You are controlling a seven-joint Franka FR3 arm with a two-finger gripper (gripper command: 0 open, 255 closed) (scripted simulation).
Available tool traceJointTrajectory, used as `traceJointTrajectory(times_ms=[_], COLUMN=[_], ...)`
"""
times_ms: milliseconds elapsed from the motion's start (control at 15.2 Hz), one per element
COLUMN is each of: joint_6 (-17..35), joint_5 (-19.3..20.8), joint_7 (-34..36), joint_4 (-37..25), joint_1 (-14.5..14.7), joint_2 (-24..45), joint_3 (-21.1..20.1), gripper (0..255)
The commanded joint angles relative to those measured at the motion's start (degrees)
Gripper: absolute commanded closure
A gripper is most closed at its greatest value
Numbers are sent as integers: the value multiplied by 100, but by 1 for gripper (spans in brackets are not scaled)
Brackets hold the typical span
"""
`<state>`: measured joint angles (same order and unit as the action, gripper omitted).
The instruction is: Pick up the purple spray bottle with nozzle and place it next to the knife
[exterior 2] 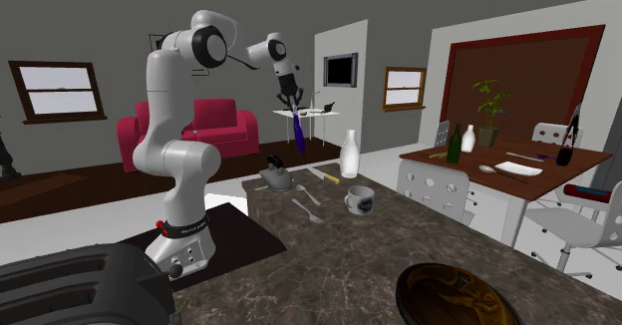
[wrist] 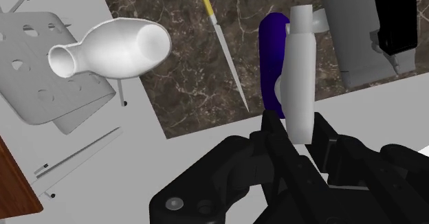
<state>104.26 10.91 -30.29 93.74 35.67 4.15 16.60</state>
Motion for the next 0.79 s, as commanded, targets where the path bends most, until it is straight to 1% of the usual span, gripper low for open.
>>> traceJointTrajectory(times_ms=[0, 726], joint_6=[181, 1003], joint_5=[15, 63], joint_7=[34, 186], joint_4=[203, 1005], joint_1=[-1, -12], joint_2=[-24, 8], joint_3=[2, 10], gripper=[255, 255])
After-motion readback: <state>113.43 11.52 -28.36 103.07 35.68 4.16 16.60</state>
